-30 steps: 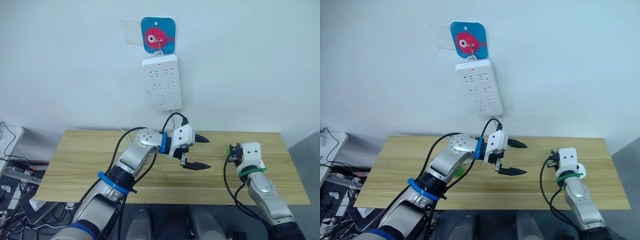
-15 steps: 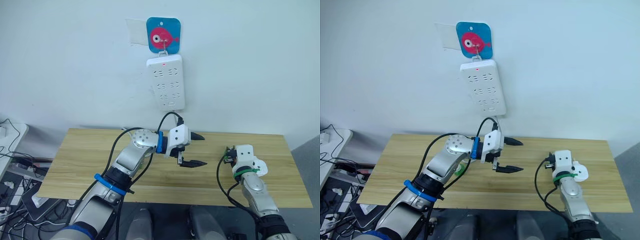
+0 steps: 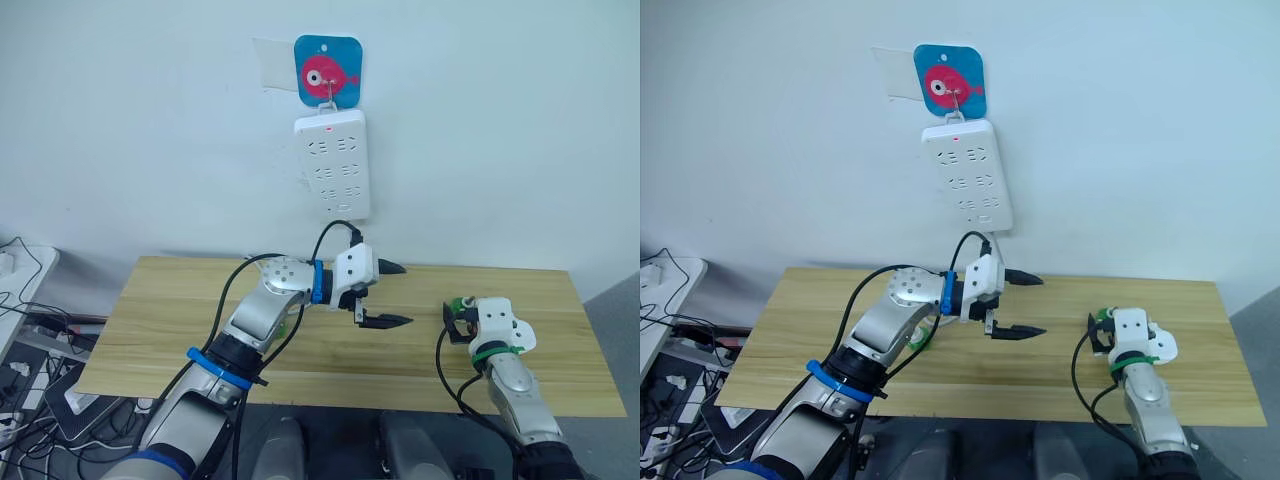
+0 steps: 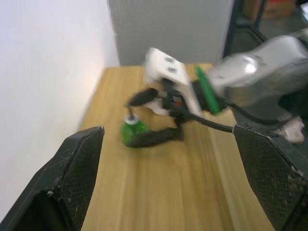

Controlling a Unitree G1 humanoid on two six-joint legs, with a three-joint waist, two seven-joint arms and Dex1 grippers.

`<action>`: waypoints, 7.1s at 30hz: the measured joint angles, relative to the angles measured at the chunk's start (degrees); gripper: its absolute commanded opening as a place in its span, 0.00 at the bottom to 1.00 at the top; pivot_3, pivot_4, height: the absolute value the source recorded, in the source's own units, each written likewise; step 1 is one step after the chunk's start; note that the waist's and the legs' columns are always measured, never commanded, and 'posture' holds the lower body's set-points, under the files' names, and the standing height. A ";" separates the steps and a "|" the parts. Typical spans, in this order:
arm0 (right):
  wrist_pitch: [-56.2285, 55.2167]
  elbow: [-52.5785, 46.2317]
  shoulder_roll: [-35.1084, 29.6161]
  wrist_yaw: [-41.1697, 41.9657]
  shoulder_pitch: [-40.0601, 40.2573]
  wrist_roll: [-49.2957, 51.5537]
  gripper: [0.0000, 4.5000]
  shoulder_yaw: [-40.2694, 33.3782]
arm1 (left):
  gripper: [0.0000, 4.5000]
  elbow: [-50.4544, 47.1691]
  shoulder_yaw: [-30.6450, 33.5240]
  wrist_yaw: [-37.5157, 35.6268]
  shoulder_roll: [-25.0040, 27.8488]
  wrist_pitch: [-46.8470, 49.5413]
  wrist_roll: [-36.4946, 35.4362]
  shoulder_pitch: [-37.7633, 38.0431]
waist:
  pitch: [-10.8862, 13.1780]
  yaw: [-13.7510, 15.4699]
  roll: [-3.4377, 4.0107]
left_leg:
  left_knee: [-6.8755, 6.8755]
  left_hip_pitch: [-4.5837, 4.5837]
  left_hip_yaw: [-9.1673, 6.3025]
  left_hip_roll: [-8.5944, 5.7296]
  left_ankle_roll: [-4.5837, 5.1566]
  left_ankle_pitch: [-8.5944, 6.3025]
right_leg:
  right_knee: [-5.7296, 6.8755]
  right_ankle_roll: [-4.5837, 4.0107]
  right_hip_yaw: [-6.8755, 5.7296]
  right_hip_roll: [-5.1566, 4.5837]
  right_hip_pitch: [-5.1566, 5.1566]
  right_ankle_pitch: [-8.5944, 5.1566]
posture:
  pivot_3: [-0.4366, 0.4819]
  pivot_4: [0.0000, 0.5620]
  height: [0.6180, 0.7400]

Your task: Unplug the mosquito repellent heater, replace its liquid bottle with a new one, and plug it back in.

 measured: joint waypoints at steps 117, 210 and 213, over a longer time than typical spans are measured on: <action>43.04 -41.82 -7.27 24.69 -14.96 18.43 1.00 12.27 | 0.51 15.76 2.17 -16.85 4.20 -10.36 3.25 -3.00 | -0.14 -2.02 -0.90 | -0.12 0.19 -0.38 0.07 0.00 -0.02 | 0.02 -0.19 -0.33 0.15 0.24 -0.24 | 0.36 0.32 1.00; 21.32 -34.32 -10.77 35.54 -9.12 13.54 0.24 16.04 | 0.51 22.17 -1.47 -27.73 1.98 -12.31 1.22 -7.55 | -0.20 -1.93 -0.86 | 0.04 0.12 -0.51 0.04 0.01 -0.02 | 0.17 -0.26 -0.46 0.14 0.21 -0.25 | 0.40 0.31 1.00; 19.77 -26.13 -14.79 49.15 -17.95 16.60 0.24 16.42 | 0.51 21.74 -2.48 -28.98 2.48 -13.51 0.43 -7.48 | -0.20 -2.01 -0.86 | 0.03 0.16 -0.55 0.08 0.02 -0.01 | 0.18 -0.27 -0.49 0.18 0.22 -0.25 | 0.42 0.31 1.00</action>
